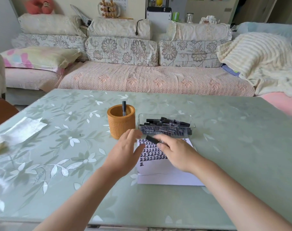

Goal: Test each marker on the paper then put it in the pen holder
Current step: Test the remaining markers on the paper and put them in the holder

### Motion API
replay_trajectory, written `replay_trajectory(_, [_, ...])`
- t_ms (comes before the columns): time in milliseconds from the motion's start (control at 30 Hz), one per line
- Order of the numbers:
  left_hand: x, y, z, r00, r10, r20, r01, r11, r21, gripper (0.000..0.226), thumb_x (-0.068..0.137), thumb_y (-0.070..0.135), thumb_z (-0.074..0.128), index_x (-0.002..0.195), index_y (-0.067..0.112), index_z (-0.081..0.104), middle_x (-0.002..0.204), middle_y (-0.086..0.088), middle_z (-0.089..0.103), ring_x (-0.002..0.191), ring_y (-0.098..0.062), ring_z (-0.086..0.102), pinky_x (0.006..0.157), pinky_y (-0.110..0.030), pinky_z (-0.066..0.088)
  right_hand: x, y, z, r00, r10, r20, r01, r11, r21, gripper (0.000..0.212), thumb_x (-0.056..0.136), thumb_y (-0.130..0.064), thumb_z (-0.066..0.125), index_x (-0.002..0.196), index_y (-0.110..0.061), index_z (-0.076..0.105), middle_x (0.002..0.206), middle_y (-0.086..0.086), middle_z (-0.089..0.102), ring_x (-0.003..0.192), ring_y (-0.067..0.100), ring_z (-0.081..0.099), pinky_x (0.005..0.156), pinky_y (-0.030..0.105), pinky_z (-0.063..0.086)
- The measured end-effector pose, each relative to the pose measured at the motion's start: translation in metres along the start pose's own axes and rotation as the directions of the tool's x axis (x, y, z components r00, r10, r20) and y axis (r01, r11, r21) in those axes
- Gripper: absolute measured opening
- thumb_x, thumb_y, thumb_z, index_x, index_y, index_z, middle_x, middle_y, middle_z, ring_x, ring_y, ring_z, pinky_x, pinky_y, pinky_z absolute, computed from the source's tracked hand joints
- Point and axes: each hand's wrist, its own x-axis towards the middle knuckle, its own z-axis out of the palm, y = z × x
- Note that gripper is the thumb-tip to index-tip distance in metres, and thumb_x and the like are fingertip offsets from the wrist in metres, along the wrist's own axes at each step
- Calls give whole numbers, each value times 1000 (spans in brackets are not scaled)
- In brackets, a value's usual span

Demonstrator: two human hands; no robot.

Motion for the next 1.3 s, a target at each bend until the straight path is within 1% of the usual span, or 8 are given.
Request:
replay_trajectory(133, [2, 4, -7, 990, 132, 50, -137, 986, 96, 38, 94, 31, 53, 131, 23, 51, 119, 9, 55, 109, -10, 50, 86, -25, 45, 0, -7, -2, 996, 2, 94, 2, 999, -46, 25, 103, -41, 40, 108, -25, 58, 85, -6, 59, 87, 23, 55, 78, 39, 44])
replay_trajectory(500, [3, 1, -1, 963, 234, 131, -257, 946, 199, 9, 88, 24, 68, 95, 19, 69, 76, 7, 60, 74, -17, 57, 56, -25, 41, 3, 2, 7, 990, -142, 28, 144, 982, -121, 17, 99, -34, 51, 99, -22, 63, 83, -3, 59, 82, 23, 55, 74, 41, 46])
replay_trajectory(633, [5, 5, -3, 979, 142, 144, -164, 974, 154, 16, 95, 28, 57, 88, 17, 66, 72, 8, 51, 69, -14, 48, 58, -25, 30, 7, 6, 3, 919, -380, -104, 321, 876, -361, 12, 88, -24, 68, 99, -21, 70, 71, -5, 53, 69, 22, 53, 59, 30, 38])
replay_trajectory(733, [7, 0, -5, 981, 91, 173, -100, 994, 47, 17, 97, 28, 53, 91, 19, 66, 72, 9, 50, 71, -12, 46, 61, -28, 36, 11, 4, 0, 869, -474, -139, 371, 812, -451, 14, 84, -26, 66, 95, -20, 71, 69, -3, 56, 64, 23, 53, 57, 30, 40])
replay_trajectory(833, [8, -7, -10, 970, 176, 167, -193, 977, 93, 23, 96, 35, 50, 92, 19, 67, 71, 9, 52, 71, -12, 47, 60, -28, 41, 8, -2, 4, 918, -383, -100, 323, 871, -370, 19, 95, -33, 54, 97, -20, 67, 74, -2, 58, 71, 25, 56, 58, 33, 38])
replay_trajectory(967, [7, -12, -13, 954, 247, 171, -272, 951, 144, 37, 96, 43, 41, 95, 18, 67, 73, 8, 55, 72, -12, 46, 59, -25, 42, 9, -2, 6, 983, -186, -9, 183, 976, -115, 33, 100, -40, 49, 77, -16, 50, 62, 1, 47, 64, 24, 45, 60, 36, 36])
replay_trajectory(1200, [5, -17, -10, 951, 116, 285, -138, 989, 58, 24, 99, 25, 50, 85, 10, 62, 75, 3, 54, 74, -12, 44, 67, -27, 38, 12, 3, 8, 902, -419, -108, 355, 859, -368, 16, 85, -29, 68, 100, -25, 73, 73, -8, 59, 68, 20, 56, 60, 25, 39])
replay_trajectory(1300, [2, -28, -17, 964, 43, 261, -54, 998, 39, 18, 98, 25, 54, 96, 14, 69, 85, 3, 59, 80, -11, 51, 72, -29, 44, 10, 8, 2, 922, -364, -132, 303, 891, -337, 18, 89, -30, 65, 105, -25, 72, 80, -7, 62, 75, 21, 59, 62, 27, 40])
